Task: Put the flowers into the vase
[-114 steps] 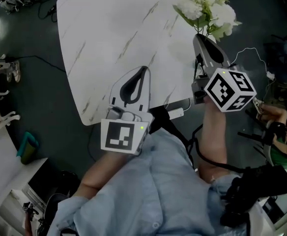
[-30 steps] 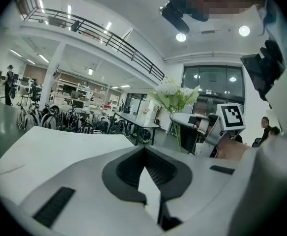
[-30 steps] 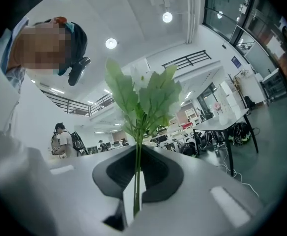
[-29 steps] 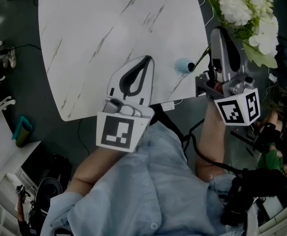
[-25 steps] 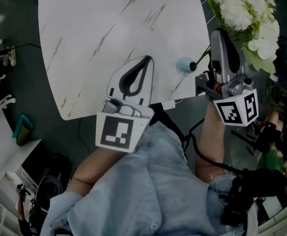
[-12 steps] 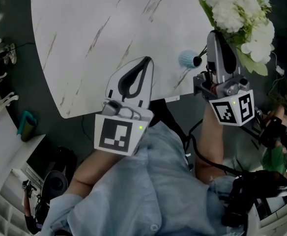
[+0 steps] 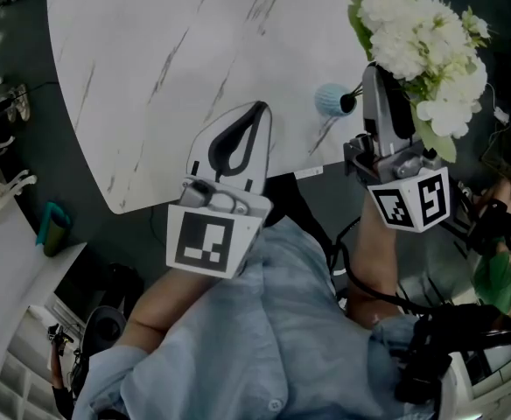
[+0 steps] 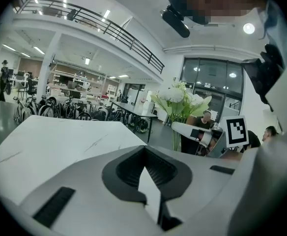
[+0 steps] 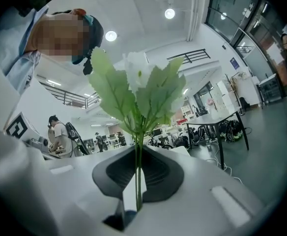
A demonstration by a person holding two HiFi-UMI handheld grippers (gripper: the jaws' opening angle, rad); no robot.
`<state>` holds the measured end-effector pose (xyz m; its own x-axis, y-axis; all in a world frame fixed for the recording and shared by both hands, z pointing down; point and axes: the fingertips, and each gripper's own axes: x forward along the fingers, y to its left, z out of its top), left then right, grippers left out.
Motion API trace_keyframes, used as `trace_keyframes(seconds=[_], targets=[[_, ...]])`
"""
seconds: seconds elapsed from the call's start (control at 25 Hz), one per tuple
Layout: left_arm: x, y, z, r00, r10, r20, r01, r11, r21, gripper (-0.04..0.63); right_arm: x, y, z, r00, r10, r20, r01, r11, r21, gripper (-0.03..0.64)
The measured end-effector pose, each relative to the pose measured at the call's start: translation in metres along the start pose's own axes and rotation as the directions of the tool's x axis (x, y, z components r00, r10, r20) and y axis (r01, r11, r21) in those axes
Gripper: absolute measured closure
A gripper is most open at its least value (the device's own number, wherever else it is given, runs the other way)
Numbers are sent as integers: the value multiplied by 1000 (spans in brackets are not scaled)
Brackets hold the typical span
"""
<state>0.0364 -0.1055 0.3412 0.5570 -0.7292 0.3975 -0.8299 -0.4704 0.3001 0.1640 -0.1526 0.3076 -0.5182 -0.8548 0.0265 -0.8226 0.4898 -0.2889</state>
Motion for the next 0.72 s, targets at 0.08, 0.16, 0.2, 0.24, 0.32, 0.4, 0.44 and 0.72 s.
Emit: trace_keyframes(seconds=[0.08, 0.16, 0.2, 0.24, 0.32, 0.4, 0.44, 0.72], targets=[[1, 0, 4, 1000, -2, -2, 2, 1000, 0, 591, 1, -1, 0, 1000, -2, -6, 2, 1000, -1, 604], [2, 2, 8, 1000, -2, -6, 2, 1000, 0, 591, 2, -1, 0, 1000, -4, -12, 4, 1000, -4, 604], [3, 2, 9, 1000, -2, -8, 2, 1000, 1, 591, 2, -1, 0, 1000, -6, -15, 5, 1000, -5, 603], [3, 2, 11, 1000, -3, -9, 3, 1000, 1, 591, 3, -1, -1, 1000, -8, -19, 8, 1000, -7, 603], [3, 2, 13, 1000, -6, -10, 6, 1000, 3, 591, 2, -1, -4, 999, -12, -32, 12, 1000, -10, 603], [2, 2, 13, 1000, -11, -11, 11, 1000, 3, 591, 1, 0, -9, 999, -15, -44, 15, 1000, -2, 601], [1, 1, 13, 1000, -13, -10, 13, 1000, 2, 591, 0, 1, -12, 999, -16, -46, 16, 1000, 3, 599], [-12, -8, 2, 1000, -24, 7, 23, 1000, 20, 591, -17, 9, -25, 998, -22, -64, 21, 1000, -15, 547]])
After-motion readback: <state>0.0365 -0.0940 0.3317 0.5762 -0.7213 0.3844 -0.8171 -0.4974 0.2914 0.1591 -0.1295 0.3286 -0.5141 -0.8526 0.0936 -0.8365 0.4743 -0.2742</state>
